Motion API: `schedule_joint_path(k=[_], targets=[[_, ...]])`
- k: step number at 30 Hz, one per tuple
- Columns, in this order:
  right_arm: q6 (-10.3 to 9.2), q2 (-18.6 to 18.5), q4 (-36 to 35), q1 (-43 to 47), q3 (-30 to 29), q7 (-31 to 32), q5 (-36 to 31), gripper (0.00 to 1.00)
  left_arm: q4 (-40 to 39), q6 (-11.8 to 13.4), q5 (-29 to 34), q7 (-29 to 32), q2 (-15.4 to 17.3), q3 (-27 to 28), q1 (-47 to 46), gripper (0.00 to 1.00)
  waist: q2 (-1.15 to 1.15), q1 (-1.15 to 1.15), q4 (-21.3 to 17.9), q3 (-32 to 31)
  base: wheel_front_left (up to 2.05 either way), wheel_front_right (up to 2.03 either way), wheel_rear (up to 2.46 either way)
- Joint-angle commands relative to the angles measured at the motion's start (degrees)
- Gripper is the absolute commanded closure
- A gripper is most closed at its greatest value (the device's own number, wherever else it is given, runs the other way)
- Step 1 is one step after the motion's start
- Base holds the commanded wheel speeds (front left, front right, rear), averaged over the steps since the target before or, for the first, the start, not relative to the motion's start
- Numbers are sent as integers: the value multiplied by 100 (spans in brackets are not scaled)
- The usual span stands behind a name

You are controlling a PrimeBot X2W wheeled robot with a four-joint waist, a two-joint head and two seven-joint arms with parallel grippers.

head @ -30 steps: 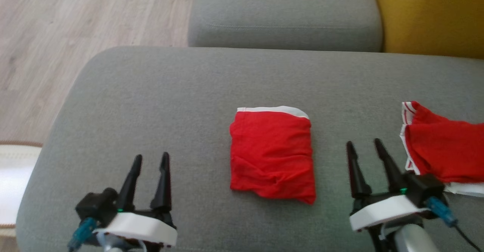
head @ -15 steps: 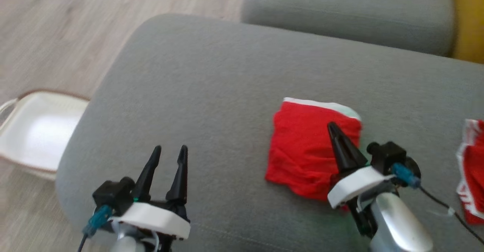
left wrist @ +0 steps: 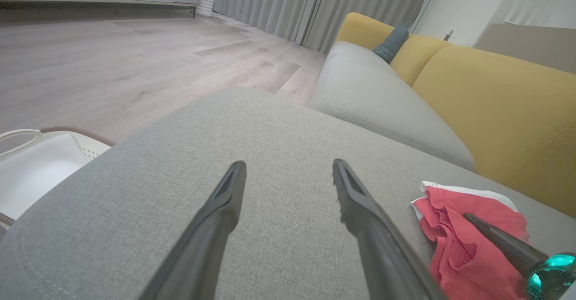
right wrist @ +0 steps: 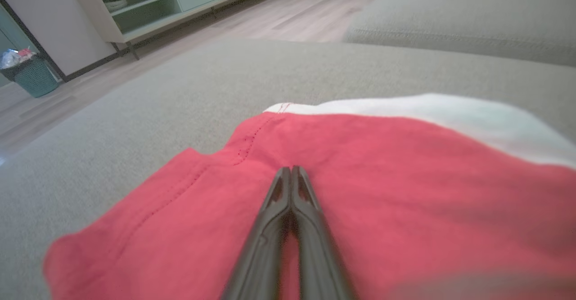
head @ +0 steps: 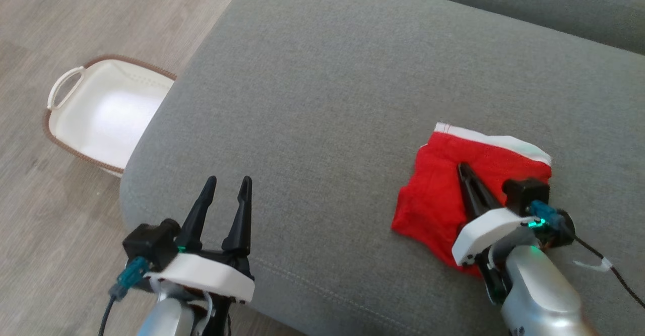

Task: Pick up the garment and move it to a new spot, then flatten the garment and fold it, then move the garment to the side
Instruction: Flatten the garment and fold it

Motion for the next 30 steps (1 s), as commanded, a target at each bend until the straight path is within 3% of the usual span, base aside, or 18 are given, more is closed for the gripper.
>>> schedule_joint_path(k=[1,13,27,28,29,30], targets=[[-5,6,5,-208,119,-78,3,100,-167,-16,-53,-70,9,165,-227,0,0,0,45,55,0,0,0],[-5,6,298,-440,191,-78,185,100,-147,11,-87,-70,9,193,-268,0,0,0,-71,144,0,0,0],[-5,6,-1173,-28,300,-78,750,100,-217,63,-27,-70,9,376,-160,0,0,0,-1156,-637,0,0,0],[-5,6,-1229,28,258,-78,736,78,-221,64,-20,-70,9,384,-151,0,0,0,-1251,-677,0,0,0],[-5,5,-1233,85,213,-78,709,0,-227,69,-17,-70,9,402,-142,0,0,0,-1349,-710,0,0,0],[-5,4,-1268,116,148,-79,658,0,-237,78,-20,-70,9,431,-134,0,0,0,-1447,-735,0,0,0]])
